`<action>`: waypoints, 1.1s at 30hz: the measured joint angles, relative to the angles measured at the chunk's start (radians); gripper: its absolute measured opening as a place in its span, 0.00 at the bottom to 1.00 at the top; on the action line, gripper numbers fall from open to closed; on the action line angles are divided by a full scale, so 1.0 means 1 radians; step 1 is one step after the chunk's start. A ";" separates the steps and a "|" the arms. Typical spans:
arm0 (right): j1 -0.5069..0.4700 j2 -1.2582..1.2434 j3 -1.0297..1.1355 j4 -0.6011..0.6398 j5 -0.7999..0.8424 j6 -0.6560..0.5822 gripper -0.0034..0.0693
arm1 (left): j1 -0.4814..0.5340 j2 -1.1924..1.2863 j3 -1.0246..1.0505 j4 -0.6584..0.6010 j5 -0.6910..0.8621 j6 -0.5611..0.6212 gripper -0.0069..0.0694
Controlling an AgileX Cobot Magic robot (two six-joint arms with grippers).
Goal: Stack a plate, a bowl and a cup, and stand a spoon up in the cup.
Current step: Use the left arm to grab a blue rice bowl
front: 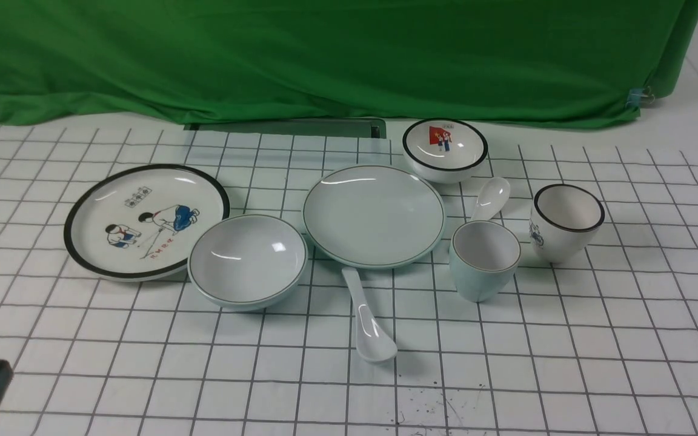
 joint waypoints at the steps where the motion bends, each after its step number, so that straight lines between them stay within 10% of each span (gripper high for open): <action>1: 0.000 0.000 0.000 0.000 -0.042 0.000 0.38 | 0.000 0.000 0.000 0.002 -0.042 0.002 0.08; 12: 0.000 0.000 0.000 -0.001 -0.637 0.110 0.38 | 0.000 0.000 0.000 0.006 -0.468 -0.040 0.08; 17: 0.000 0.000 0.000 0.000 -0.687 0.162 0.34 | 0.000 0.000 0.000 0.011 -0.613 -0.345 0.08; 23: 0.000 0.070 -0.211 -0.001 -0.442 0.072 0.08 | 0.000 0.106 -0.306 0.065 -0.357 -0.402 0.08; 33: 0.001 0.454 -0.551 0.001 0.017 -0.230 0.07 | 0.000 0.620 -0.617 0.077 -0.175 -0.248 0.08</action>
